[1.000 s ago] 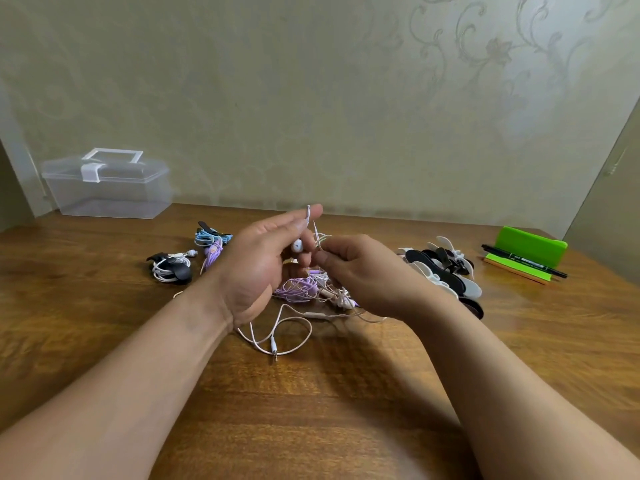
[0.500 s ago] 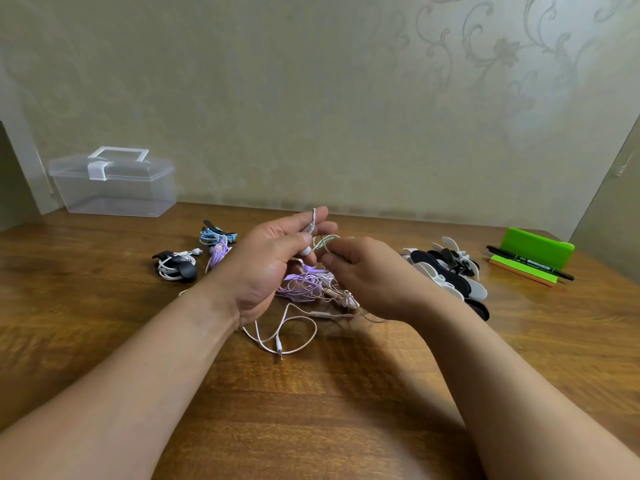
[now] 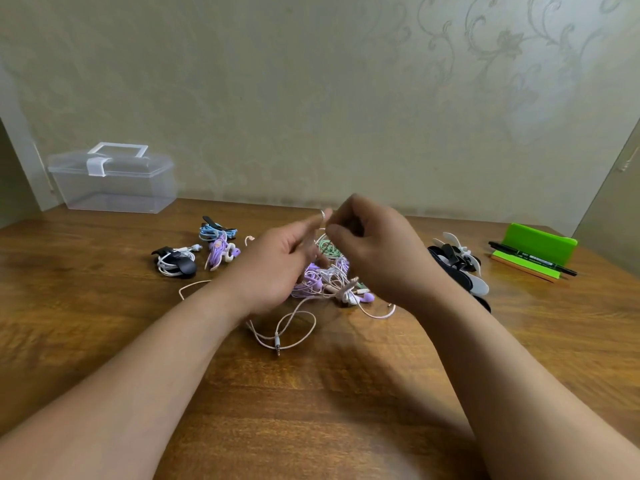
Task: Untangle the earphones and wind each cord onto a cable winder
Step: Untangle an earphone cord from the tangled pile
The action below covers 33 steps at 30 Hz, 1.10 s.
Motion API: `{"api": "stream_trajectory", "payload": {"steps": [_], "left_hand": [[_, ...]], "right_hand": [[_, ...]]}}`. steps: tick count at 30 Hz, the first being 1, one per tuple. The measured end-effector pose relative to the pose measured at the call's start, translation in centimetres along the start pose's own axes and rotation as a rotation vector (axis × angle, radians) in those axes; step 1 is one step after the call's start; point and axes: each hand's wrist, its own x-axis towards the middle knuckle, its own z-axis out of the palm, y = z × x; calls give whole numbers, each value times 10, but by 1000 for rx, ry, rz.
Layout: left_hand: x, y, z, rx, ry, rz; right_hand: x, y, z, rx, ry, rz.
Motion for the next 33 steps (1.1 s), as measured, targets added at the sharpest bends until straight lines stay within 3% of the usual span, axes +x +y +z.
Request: {"api": "stream_trajectory", "payload": {"steps": [3,9,18,22,27,30,33], "left_hand": [[-4,6,-1,57,-112,-24],[-14,24,-4,-218,-367,-18],[-13,25,-17,-687,-331,3],[-10,22,-9,-690,-233,-18],[0,15,-16,-673,45,-7],[2,8,-16,-361,157,48],[-4,6,-11,-30,145,52]], "right_hand": [[0,-1,-9,120,22,1],[3,9,-20,310,32,24],[6,23,-11,812,-123,215],[2,16,8,739,-191,260],[-2,8,17,545,-289,330],[-7,1,15,332,-361,265],[-5,-4,4,25,-284,112]]}}
